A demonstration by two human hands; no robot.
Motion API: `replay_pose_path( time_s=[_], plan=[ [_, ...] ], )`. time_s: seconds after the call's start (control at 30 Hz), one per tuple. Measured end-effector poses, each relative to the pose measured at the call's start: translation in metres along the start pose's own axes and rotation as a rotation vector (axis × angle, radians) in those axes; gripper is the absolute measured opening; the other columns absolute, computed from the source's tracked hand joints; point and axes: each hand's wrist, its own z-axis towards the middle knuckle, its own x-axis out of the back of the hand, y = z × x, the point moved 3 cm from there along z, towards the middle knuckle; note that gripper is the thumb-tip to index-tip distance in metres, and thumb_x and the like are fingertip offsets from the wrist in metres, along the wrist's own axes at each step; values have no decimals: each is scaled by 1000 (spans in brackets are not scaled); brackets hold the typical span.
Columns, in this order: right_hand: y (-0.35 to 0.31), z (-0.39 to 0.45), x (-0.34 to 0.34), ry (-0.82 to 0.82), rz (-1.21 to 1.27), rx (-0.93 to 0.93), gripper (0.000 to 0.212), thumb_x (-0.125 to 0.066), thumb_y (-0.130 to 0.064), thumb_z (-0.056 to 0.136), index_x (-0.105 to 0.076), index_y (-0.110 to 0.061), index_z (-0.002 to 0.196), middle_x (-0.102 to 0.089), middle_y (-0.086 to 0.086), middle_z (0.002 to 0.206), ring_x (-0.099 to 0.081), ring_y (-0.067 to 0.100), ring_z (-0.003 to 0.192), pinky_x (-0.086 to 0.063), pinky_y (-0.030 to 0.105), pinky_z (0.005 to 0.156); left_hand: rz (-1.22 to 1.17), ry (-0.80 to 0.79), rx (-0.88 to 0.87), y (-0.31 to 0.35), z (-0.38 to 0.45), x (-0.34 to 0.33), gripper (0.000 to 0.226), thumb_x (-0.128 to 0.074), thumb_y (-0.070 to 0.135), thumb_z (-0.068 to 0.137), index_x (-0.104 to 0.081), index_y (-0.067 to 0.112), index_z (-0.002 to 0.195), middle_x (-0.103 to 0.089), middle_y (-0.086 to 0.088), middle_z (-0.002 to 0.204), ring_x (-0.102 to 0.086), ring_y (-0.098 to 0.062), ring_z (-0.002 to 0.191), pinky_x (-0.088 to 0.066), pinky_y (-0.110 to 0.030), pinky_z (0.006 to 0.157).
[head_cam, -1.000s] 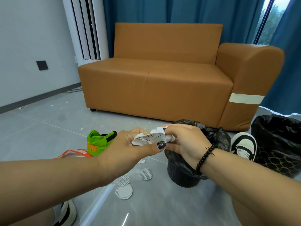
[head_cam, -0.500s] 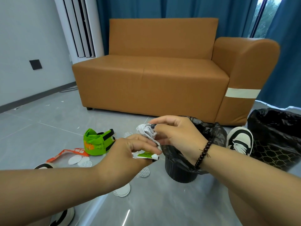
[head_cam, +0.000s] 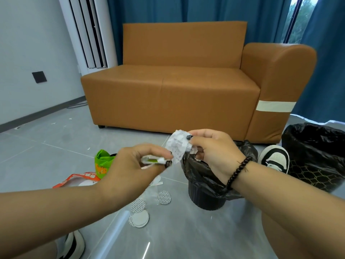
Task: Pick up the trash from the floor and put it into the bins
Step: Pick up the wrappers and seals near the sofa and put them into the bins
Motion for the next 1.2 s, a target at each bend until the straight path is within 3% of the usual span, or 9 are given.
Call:
replay_pose_path(
  time_s=[0.1,0.2,0.4,0.53,0.6,0.7,0.83,0.97,1.2],
  plan=[
    [-6,-2,2,-43,309,-34,16,-53,4,89,-66,-2,98,-63,9,78,-51,11,62,-43,21,55,-103,132,65,4,4,7,5,-75,13,78,-72,18,76,-72,-8,83,-54,-21,65,-45,-34,65],
    [-11,-5,2,-207,444,-16,21,-50,5,90,-64,-3,103,-65,10,86,-54,14,69,-45,22,58,-186,137,144,5,6,8,2,-67,9,84,-66,8,82,-72,-3,74,-60,-9,60,-51,-23,58],
    [-13,-17,-4,-467,227,91,27,-64,-3,73,-66,0,100,-63,16,90,-52,27,80,-46,37,77,-296,109,321,0,6,6,21,-66,5,84,-55,8,101,-71,-9,72,-64,-15,51,-52,-22,48],
    [-10,-20,-6,-384,-27,208,15,-69,0,81,-74,-7,92,-67,25,101,-58,35,90,-45,55,95,-319,72,367,1,6,6,8,-68,6,82,-62,5,88,-66,-19,78,-62,-22,59,-53,-22,49],
    [-10,-20,-6,-318,-59,227,16,-68,4,80,-74,-7,90,-69,23,94,-60,33,84,-52,49,87,-360,2,391,-1,7,6,6,-66,8,84,-67,3,85,-62,-22,87,-56,-30,74,-54,-23,53],
    [-13,-18,-1,-206,-13,242,22,-72,9,73,-67,-4,91,-63,10,76,-59,16,64,-54,24,62,-475,-57,411,-2,8,6,28,-66,10,83,-61,-11,101,-58,-22,100,-50,-37,89,-58,-28,59],
    [-15,-18,6,-159,15,231,17,-78,3,67,-67,1,80,-66,15,75,-60,16,64,-56,23,63,-466,-165,301,9,14,1,36,-72,21,77,-69,-3,104,-67,-21,107,-64,-34,99,-59,-32,76],
    [-7,-16,13,-69,17,199,6,-75,-2,74,-70,-3,78,-69,18,81,-58,18,71,-54,32,74,-376,-75,205,14,26,-12,31,-72,10,68,-66,2,97,-74,-18,88,-72,-24,76,-56,-24,60],
    [14,-1,31,-52,341,105,9,-67,0,80,-63,-7,85,-65,10,85,-63,17,76,-54,25,67,-233,-25,55,11,59,-47,11,-68,1,83,-62,4,91,-72,-4,65,-63,-7,53,-50,-17,53]
  ],
)
